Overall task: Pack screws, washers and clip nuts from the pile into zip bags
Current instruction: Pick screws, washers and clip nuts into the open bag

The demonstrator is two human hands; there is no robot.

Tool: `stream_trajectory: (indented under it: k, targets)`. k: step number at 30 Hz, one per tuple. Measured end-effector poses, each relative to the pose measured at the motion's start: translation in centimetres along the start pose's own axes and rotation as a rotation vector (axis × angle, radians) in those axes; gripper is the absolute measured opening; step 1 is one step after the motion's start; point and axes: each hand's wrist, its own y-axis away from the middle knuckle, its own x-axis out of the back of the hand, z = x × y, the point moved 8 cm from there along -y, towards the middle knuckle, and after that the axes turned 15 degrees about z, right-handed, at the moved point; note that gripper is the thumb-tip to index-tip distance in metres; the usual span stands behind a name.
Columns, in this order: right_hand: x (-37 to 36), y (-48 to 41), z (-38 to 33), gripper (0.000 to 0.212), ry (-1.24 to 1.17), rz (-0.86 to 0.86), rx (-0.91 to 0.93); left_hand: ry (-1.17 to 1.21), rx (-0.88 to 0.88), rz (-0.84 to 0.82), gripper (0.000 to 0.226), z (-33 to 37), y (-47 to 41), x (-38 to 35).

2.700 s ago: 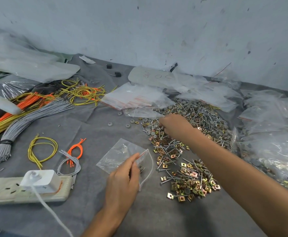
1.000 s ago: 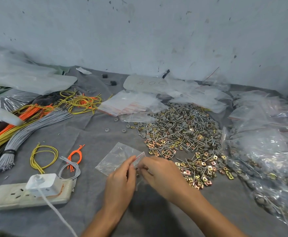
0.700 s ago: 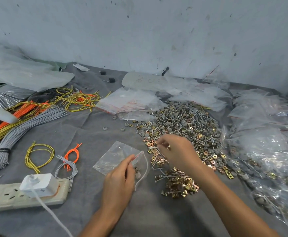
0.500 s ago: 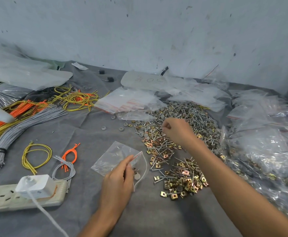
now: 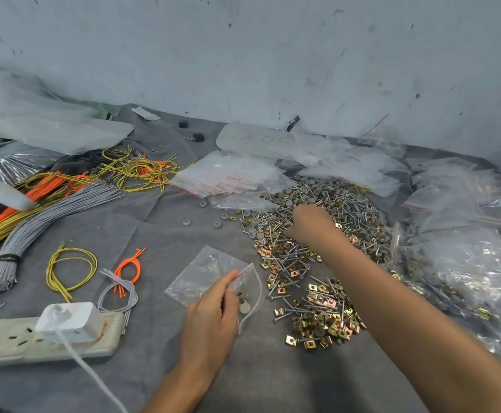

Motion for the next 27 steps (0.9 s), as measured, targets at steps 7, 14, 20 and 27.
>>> stream_trajectory:
  k: [7,14,20,27]
  targets:
    - [0.1,0.6,0.1,0.043,-0.017,-0.052,0.02,-0.001,-0.014,0.012,0.031,0.3,-0.1,0.2]
    - [5.1,5.0,0.7,0.037,-0.432,0.094,-0.058,-0.001,-0.019,0.03,0.03,0.1,-0.1,0.2]
    - [4.8,14.7,-3.9,0.023,-0.665,0.019,0.05,0.005,-0.023,0.045,0.03,0.0,-0.2,0.0]
    - [4.0,17.4,-8.6,0.025,-0.448,0.121,0.34,-0.001,-0.054,0.036,0.032,0.4,-0.1,0.1]
